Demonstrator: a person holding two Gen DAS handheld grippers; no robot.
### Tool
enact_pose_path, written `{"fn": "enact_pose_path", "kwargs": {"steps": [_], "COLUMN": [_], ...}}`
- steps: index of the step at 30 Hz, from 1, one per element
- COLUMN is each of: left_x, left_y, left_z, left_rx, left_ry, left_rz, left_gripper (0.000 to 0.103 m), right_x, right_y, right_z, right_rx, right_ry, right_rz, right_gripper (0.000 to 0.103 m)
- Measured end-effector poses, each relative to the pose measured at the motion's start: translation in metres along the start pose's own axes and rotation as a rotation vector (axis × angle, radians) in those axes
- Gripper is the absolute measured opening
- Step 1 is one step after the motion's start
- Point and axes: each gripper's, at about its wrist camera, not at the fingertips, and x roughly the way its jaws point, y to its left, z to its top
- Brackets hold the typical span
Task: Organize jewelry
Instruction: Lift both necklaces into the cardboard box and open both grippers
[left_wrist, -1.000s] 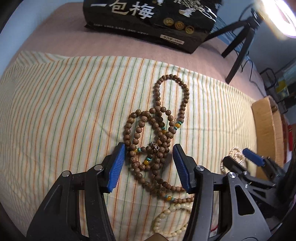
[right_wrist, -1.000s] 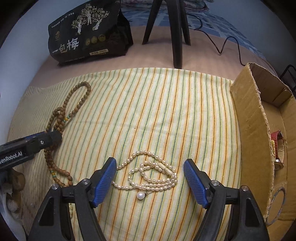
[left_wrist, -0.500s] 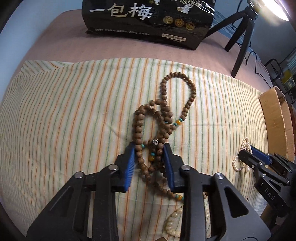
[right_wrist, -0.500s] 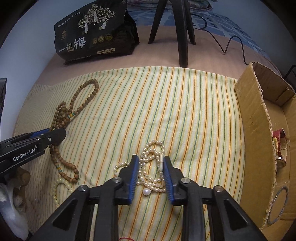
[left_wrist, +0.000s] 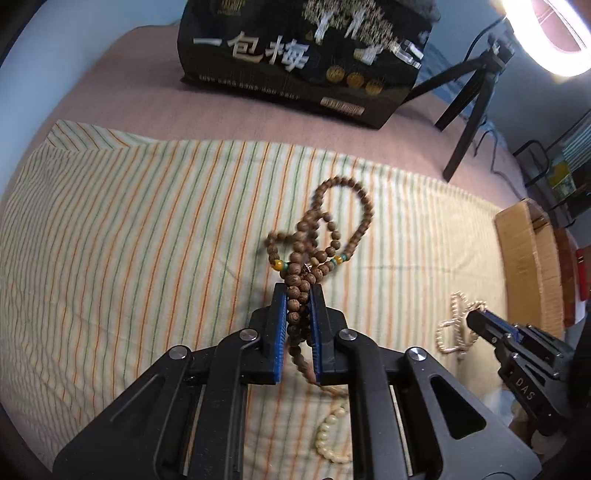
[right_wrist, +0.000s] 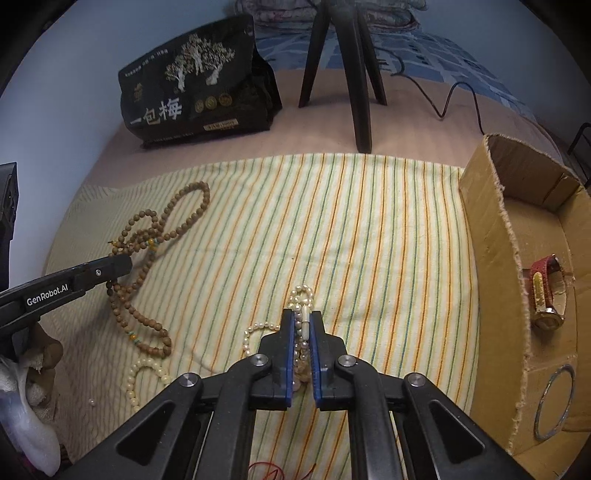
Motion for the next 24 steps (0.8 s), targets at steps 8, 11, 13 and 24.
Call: {"fn": "enact_pose_path", "kwargs": {"steps": [8,11,13,24], "left_x": [-0.039,-0.059,-0.067,-0.115], "left_y": [-0.009,-0.018,-0.025,-0.054], "left_z": [0.002,0.000,0.002,0.001], "left_rx": [0.003,0.024,0.027,0.074], "left_ry": [-0.068,-0.104,-0.120,-0.206], "left_rz": [-0.074,-0.103,-0.123,-0.218], "left_gripper": [0.010,0.010,0.010,0.004], "right_x": [-0.034,-0.052,-0.063,-0.125], "right_y": [0.001,0.001,-0.001,-0.016], "right_z": [-0.002,-0.003,-0.003,-0.008], "right_rx": [-0.001,0.005,0.009,0.033], "right_ry": [-0.070,-0.104,-0.128,-0.271], "right_rz": [0.028,0.046,0.057,0.062], "right_gripper": [0.005,0.005,0.005,0.005]}}
